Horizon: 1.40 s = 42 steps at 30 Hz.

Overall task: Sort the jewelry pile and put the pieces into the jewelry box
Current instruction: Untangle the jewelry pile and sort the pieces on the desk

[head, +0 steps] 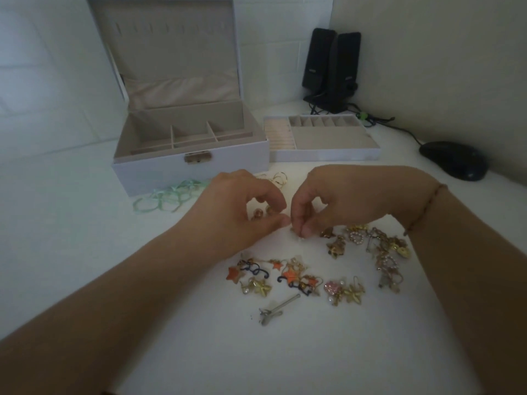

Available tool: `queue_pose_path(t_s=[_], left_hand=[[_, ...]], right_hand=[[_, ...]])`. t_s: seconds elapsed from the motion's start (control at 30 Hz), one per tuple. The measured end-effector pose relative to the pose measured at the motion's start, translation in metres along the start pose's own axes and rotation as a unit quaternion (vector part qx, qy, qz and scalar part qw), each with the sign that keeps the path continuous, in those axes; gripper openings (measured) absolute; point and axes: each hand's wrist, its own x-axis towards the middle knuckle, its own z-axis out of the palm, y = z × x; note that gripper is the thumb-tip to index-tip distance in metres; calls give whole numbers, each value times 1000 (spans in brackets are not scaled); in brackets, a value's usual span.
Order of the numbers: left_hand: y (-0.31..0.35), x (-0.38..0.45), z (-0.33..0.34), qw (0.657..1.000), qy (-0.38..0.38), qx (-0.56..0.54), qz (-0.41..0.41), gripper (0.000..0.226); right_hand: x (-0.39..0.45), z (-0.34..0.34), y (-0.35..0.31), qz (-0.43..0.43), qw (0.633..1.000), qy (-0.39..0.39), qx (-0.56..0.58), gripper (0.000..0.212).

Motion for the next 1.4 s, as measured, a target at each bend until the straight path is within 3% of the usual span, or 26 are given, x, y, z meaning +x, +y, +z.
queue_pose_path(t_s=[0.17, 0.33, 0.43, 0.6, 0.67, 0.77, 0.83, 0.93, 1.13, 1.4], left_hand=[[5, -2, -1, 1000, -7, -13, 27, 19], [7, -2, -4, 995, 58, -81, -7, 32], [10, 0, -4, 989, 118, -92, 7, 18], [11, -2, -6, 987, 128, -99, 7, 14], [9, -2, -4, 989, 106, -98, 17, 8], [5, 1, -1, 995, 68, -57, 54, 12], [3, 3, 0, 996, 47, -28, 71, 13], [2, 3, 2, 996, 20, 18, 89, 23], [1, 4, 6, 994, -22, 64, 81, 29], [7, 0, 8, 993, -70, 16, 89, 25]], right_hand=[[-3, -2, -4, -22, 999, 13, 25, 7], [-2, -7, -3, -36, 986, 140, 83, 7], [2, -5, -3, -22, 965, 215, 147, 5], [-6, -14, -1, -38, 964, 228, 128, 10], [-12, -24, 6, -34, 976, 210, 51, 16], [-15, -25, 16, 5, 995, 56, -82, 27], [-17, -15, 24, 6, 996, 14, -84, 28], [-24, -4, 31, -12, 1000, 13, -22, 29], [-30, -3, 37, -25, 1000, 15, -9, 28], [-29, -3, 40, -3, 999, 46, 8, 28]])
